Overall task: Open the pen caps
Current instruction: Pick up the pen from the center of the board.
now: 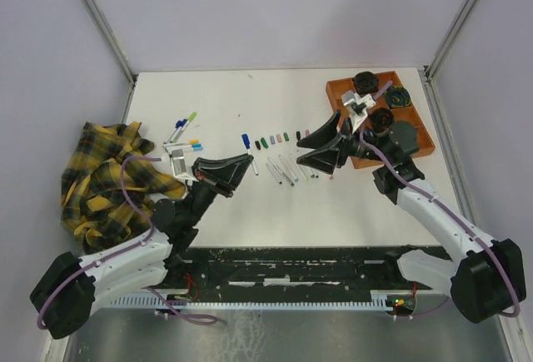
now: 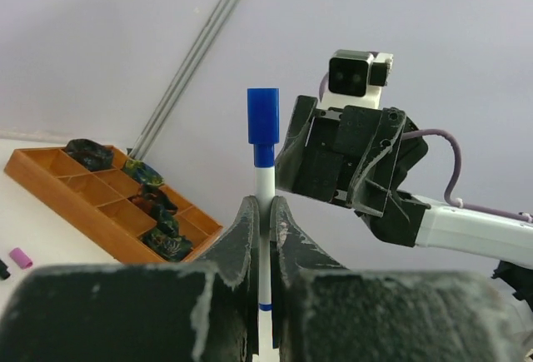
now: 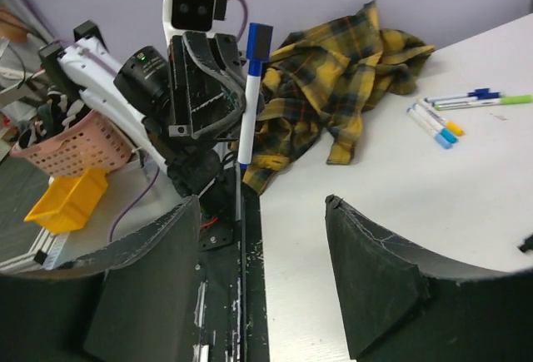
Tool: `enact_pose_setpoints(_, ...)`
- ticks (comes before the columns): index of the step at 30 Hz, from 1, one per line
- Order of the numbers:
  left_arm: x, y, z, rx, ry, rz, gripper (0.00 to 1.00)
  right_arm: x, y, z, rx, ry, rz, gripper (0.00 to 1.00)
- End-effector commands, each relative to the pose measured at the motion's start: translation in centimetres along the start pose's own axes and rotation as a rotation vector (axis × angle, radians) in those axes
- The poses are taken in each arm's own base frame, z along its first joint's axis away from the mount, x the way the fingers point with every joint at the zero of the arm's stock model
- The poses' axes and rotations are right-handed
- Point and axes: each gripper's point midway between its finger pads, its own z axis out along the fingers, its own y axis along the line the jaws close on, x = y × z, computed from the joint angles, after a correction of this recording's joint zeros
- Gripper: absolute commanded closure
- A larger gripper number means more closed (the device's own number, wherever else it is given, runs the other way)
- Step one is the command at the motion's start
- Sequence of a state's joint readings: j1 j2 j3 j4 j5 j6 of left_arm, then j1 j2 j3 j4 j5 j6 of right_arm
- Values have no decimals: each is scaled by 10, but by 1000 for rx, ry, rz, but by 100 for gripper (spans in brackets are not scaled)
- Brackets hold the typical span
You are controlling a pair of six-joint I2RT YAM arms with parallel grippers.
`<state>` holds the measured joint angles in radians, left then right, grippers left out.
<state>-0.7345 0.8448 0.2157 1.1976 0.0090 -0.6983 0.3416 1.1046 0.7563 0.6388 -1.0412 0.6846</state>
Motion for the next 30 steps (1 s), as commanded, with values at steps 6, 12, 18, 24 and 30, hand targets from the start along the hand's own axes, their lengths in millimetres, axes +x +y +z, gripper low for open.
enact_pose_setpoints(6, -2, -23, 13, 39, -83, 36, 97, 31, 12, 27, -71, 68, -43, 32)
enact_pose_setpoints(12, 10, -26, 24, 42, -74, 48, 97, 52, 11, 37, -68, 130, -26, 34)
enact_pose_setpoints(18, 19, -27, 30, 49, -62, 45, 97, 66, 5, 42, -45, 175, -11, 39)
enact_pose_setpoints(24, 32, -27, 33, 48, -45, 33, 97, 68, 8, 46, -50, 185, 5, 46)
enact_pose_setpoints(30, 40, -26, 37, 46, -32, 31, 97, 68, 10, 47, -58, 186, 11, 53)
